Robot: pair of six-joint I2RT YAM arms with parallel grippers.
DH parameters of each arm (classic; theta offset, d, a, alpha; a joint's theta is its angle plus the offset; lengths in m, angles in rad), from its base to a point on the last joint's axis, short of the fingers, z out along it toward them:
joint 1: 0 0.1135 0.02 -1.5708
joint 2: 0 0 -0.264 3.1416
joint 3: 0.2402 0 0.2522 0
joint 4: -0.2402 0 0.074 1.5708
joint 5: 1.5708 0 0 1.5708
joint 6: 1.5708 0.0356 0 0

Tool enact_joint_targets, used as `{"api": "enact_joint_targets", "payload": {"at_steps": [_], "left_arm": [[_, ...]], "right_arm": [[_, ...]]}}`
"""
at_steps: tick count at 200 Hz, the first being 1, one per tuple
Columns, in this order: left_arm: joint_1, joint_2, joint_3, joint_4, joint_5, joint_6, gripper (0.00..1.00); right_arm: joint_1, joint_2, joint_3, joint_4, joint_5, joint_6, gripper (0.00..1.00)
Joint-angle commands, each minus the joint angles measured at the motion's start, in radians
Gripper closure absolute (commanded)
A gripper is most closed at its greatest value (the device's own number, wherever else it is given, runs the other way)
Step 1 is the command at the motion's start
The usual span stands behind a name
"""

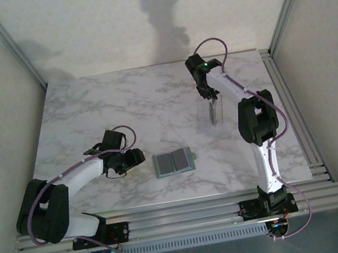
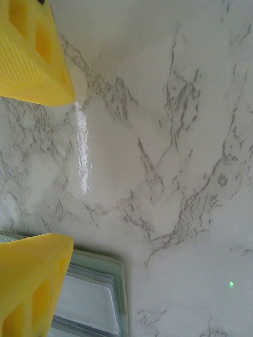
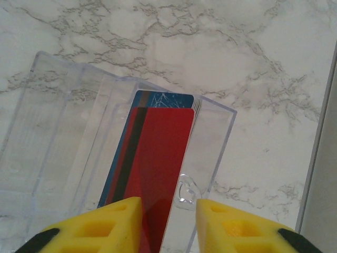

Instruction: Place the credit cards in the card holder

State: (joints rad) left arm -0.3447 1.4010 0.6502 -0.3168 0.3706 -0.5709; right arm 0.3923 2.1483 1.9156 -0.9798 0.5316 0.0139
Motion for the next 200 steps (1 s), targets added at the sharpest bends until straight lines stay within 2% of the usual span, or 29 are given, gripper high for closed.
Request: {"api": "enact_joint_targets", "payload": {"at_steps": [1, 63, 200], "left_arm": [[0.009, 0.018, -0.015, -0.019, 0.017, 0.02, 0.36], [0.009, 0.038, -0.01, -0.011, 0.03, 0.023, 0.37], [0.009, 0.062, -0.006, -0.015, 0.039, 0.032, 0.38]], "right_arm": [[0.002, -0.039, -0.01, -0.005, 0.033, -0.002, 0.7], [0.002, -0.04, -0.007, -0.01, 0.024, -0.005, 0.81], [0.003, -0.048, 0.032, -0.047, -0.048, 0.036, 0.92]]}}
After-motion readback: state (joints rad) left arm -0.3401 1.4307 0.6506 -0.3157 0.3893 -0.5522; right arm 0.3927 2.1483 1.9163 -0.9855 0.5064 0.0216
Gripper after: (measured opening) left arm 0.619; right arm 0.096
